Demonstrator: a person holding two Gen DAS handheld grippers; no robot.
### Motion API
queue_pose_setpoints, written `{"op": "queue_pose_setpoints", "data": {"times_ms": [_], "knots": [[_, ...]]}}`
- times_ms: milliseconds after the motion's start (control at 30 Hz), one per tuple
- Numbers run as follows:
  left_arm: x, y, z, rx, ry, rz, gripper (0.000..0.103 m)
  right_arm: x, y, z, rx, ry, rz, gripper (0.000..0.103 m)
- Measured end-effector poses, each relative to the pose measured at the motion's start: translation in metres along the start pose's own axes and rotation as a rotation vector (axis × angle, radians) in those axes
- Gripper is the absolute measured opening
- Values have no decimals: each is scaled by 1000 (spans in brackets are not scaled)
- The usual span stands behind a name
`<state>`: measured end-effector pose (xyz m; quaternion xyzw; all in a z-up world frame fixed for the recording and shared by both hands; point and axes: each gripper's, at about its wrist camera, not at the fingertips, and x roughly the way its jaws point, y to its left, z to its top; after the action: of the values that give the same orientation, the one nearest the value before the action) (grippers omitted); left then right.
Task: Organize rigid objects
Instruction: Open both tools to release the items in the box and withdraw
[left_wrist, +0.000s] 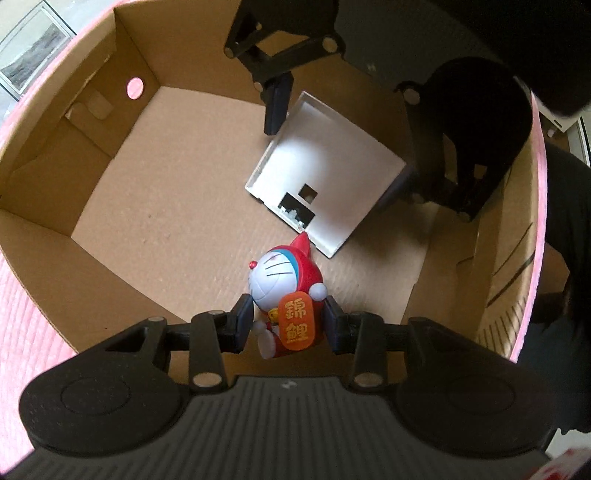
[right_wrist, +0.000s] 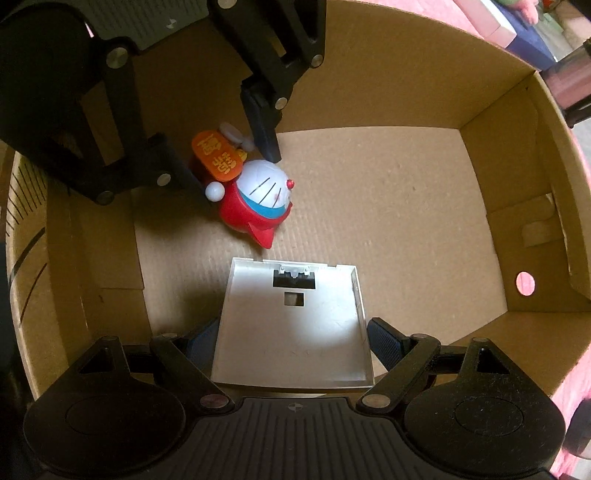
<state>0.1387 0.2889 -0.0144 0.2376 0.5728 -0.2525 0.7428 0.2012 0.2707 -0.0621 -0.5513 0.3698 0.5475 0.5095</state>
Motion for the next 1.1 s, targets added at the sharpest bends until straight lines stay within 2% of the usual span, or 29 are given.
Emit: {"op": "queue_pose_setpoints", "data": {"times_ms": [200, 300, 433, 533, 733, 867, 1000, 1100], "knots": [[4, -4, 4, 18, 50, 11, 35, -1, 3, 0, -28, -5, -36, 83], [3, -6, 4, 19, 58, 12, 34, -6, 2, -2, -27, -34, -49, 89], [2, -7, 3, 16, 65, 19, 34, -19, 1, -4, 0, -81, -78, 89], [-2, -4, 0, -9, 38, 20, 34, -32, -1, -7, 24, -143, -102, 89], [-19, -5, 0, -67, -37, 47, 34, -74, 4, -23, 113, -291, -177, 89], [-41, -10, -3, -127, -122, 67, 34, -112, 17, -42, 209, -432, -241, 89], [-70, -25, -6, -182, -230, 107, 34, -146, 30, -74, 363, -591, -286, 89], [-96, -41, -6, -235, -343, 148, 34, -172, 46, -113, 534, -724, -316, 89]]}}
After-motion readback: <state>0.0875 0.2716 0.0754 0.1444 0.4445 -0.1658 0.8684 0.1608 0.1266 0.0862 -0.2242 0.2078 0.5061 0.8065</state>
